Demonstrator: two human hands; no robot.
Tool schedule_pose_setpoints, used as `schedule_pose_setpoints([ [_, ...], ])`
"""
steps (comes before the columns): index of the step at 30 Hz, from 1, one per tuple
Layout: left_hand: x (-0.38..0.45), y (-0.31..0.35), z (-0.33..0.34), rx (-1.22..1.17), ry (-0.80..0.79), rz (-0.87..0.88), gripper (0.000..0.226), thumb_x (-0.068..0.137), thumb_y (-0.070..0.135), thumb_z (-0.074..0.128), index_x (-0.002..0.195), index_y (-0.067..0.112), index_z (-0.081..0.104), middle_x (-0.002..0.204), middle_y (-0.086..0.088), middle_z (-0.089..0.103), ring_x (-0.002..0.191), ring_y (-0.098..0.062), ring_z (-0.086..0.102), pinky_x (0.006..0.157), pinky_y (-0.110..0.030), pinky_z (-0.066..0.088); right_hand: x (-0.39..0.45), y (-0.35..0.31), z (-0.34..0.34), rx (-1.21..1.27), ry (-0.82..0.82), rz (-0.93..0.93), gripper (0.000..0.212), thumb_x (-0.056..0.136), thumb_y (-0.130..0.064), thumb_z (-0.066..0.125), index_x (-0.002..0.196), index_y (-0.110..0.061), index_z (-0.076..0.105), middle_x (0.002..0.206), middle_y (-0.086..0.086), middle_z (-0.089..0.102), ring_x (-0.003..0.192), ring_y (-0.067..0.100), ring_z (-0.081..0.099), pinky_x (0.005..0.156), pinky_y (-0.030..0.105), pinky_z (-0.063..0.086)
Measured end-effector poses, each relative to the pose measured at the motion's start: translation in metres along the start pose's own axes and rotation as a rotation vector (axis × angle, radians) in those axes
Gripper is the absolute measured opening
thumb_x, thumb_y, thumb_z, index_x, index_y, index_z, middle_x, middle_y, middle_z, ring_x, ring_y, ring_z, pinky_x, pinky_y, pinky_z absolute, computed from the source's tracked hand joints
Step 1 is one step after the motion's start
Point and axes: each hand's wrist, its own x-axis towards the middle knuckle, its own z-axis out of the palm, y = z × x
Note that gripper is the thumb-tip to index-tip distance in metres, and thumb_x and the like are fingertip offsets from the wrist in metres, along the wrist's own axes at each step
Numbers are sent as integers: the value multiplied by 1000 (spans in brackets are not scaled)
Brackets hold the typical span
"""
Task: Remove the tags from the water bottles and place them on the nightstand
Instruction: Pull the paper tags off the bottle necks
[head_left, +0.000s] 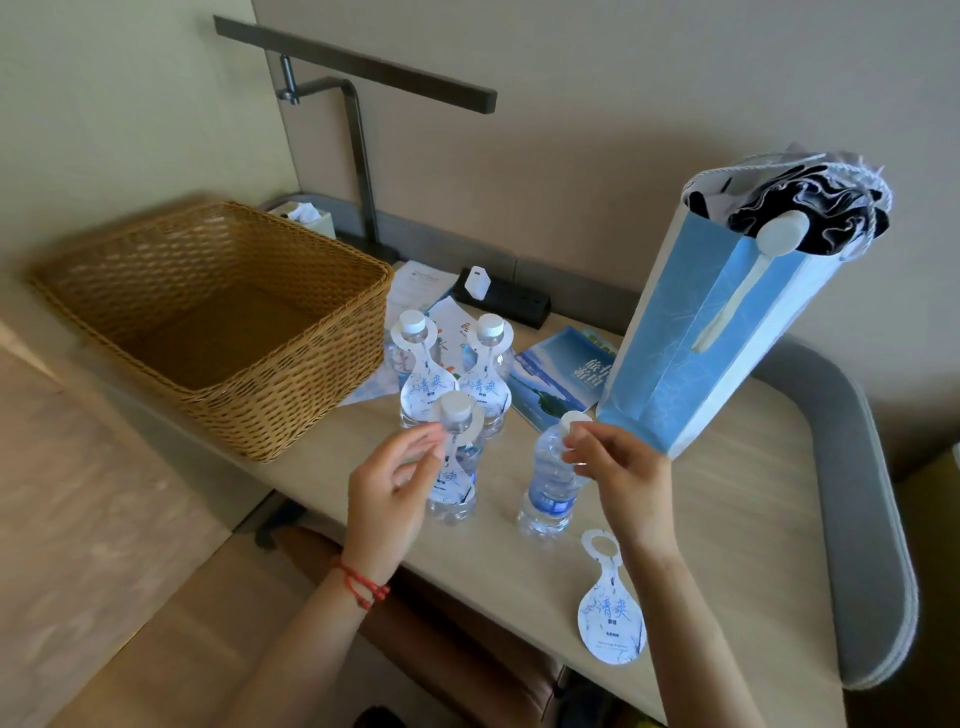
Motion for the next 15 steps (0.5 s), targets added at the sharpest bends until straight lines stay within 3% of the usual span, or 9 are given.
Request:
schedule_pose_setpoints([
  [6,31,-18,-30,53,-37,-3,22,85,6,59,107,10,63,106,-4,67,99,-5,63,79,-5,45,-4,4,35,68,-41,97,19,84,-8,63,73,-23,70,65,-7,69,61,8,65,61,15,52],
  [10,51,-34,-34,58,-193,-55,24,85,7,59,108,13,62,110,-6,66,102,-11,61,78,-4,45,-4,9,61,37,-8,136,21,85,-10,62,73,-26,68,72,-6,70,60,5,65,59,14,51],
  [15,73,-54,-36,13,-443,-89,31,85,6,59,111,22,57,116,1,61,113,-13,56,81,-5,44,-3,14,89,-20,109,204,22,84,-12,62,69,-26,67,67,-8,68,59,6,63,59,19,50],
])
